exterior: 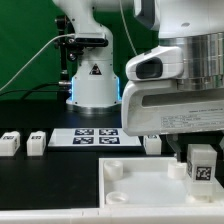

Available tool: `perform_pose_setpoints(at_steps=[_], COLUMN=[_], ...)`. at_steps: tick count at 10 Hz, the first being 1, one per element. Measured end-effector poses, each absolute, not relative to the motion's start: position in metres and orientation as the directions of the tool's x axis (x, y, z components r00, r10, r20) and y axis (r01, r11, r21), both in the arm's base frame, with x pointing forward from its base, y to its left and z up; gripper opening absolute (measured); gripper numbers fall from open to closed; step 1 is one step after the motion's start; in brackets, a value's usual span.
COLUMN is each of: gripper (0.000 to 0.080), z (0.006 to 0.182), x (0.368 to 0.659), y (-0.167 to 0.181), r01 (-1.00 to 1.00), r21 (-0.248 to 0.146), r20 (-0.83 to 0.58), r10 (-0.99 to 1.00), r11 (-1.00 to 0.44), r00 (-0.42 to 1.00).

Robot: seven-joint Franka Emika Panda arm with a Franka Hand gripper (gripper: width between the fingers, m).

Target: Assemble one leg

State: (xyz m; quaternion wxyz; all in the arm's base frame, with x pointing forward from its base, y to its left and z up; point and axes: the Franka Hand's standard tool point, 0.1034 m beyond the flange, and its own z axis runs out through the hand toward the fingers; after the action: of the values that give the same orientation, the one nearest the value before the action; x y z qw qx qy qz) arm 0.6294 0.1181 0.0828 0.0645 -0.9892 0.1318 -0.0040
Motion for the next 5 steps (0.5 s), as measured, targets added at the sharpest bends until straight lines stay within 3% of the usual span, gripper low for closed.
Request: perform_pose_setpoints(at_steps=[5], gripper=[0.0298], z=[0.081], x=[0.6279], y=[0.1169], r01=[-0.699], r21=[-0.115], r20=[-0.085], r10=[-0.694], r11=[-0.706], r00=[0.715])
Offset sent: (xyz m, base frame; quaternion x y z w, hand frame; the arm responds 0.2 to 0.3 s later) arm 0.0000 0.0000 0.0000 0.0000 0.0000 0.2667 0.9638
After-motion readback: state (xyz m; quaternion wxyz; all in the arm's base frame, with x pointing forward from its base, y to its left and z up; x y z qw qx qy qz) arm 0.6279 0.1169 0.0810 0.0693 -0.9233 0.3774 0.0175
